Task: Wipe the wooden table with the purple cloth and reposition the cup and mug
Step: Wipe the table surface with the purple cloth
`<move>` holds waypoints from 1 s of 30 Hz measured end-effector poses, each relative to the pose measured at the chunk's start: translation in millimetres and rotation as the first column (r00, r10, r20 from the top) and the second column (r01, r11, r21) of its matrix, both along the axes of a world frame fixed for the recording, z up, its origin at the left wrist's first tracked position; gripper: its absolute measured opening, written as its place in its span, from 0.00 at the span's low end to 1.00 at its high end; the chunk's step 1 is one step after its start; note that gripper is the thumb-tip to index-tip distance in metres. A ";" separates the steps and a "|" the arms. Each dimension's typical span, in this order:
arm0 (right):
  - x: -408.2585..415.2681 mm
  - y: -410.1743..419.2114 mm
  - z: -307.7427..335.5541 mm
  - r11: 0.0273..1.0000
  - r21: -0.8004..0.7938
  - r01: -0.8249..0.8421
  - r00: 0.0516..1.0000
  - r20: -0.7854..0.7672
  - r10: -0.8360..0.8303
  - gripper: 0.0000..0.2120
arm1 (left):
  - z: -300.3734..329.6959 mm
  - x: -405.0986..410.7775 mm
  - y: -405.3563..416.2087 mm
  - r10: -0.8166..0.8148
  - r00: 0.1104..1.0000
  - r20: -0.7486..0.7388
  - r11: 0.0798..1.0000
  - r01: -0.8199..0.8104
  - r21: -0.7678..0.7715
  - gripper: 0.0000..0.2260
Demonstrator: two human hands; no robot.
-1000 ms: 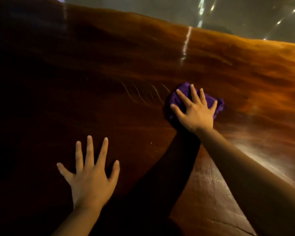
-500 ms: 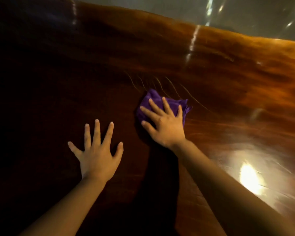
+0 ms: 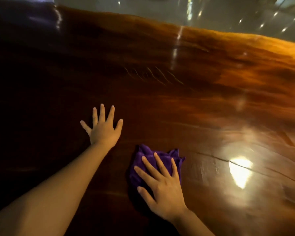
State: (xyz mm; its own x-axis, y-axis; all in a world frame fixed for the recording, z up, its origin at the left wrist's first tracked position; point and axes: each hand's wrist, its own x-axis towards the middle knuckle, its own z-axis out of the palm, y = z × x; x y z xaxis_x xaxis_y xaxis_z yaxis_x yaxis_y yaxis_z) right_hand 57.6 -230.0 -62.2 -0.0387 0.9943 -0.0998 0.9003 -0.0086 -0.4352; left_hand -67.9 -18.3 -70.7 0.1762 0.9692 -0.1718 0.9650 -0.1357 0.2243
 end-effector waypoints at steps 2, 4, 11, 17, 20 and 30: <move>-1.4 -21.1 8.2 1.000 -0.012 0.014 0.985 -0.172 -0.016 0.22 | 14.6 -8.8 -18.7 -0.021 0.983 0.182 1.000 0.022 -0.004 0.25; 5.8 -38.6 12.1 0.994 0.052 0.096 0.951 -0.298 -0.076 0.22 | 26.7 -18.3 -55.4 -0.197 0.919 0.342 0.975 0.149 0.162 0.25; 23.2 -64.4 11.3 0.994 -0.029 0.102 0.989 -0.107 -0.104 0.31 | 13.1 -16.0 -184.0 -0.553 0.790 0.263 0.814 0.580 -0.032 0.27; 11.9 -74.9 17.0 0.991 0.033 0.129 0.991 -0.052 -0.127 0.24 | 14.0 -23.1 -204.8 -0.426 0.823 0.374 0.876 0.479 -0.057 0.26; 2.6 -80.6 27.7 0.992 0.031 0.124 0.990 -0.077 -0.121 0.22 | 21.0 -36.5 -217.2 -0.400 0.836 0.375 0.890 0.452 -0.059 0.26; -72.9 -28.0 121.3 0.977 0.174 -0.121 0.989 -0.061 0.133 0.21 | 122.3 -132.0 -204.8 -0.276 0.903 0.329 0.960 0.242 0.142 0.25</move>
State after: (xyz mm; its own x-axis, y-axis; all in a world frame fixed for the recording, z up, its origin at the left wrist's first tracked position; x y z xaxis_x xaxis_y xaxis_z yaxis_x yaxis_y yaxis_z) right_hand -15.3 -258.0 59.1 -0.1669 0.9830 0.0771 0.8554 0.1832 -0.4845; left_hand -199.9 -223.1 51.5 0.4542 0.8902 0.0348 0.7592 -0.4072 0.5078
